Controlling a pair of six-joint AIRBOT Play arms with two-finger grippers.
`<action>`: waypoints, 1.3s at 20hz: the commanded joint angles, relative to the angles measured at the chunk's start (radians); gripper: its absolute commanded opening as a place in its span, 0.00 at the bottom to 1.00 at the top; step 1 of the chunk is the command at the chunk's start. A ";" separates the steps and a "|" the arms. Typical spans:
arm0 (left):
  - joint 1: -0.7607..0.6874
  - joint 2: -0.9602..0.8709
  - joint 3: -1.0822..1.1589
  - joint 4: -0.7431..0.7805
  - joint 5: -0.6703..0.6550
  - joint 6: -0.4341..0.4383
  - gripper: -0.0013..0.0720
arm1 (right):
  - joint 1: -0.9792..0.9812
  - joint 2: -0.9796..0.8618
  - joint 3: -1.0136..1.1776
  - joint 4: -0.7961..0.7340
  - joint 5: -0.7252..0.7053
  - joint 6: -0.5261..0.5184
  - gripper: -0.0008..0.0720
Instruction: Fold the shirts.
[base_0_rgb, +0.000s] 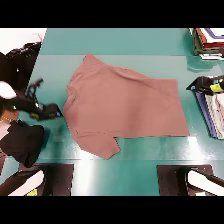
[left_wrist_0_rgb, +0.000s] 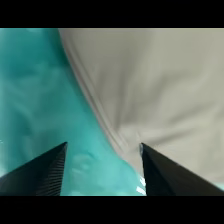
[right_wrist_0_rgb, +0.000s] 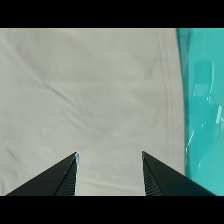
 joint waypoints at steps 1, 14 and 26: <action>0.001 0.085 -0.232 -0.125 0.025 0.023 0.75 | -0.001 0.077 -0.091 -0.002 -0.038 -0.012 0.62; 0.000 0.074 -0.401 -0.313 0.248 0.106 0.75 | -0.001 0.093 -0.054 -0.001 -0.032 -0.011 0.62; 0.000 0.074 -0.417 -0.349 0.258 0.161 0.04 | -0.003 0.094 -0.156 -0.008 -0.008 -0.011 0.62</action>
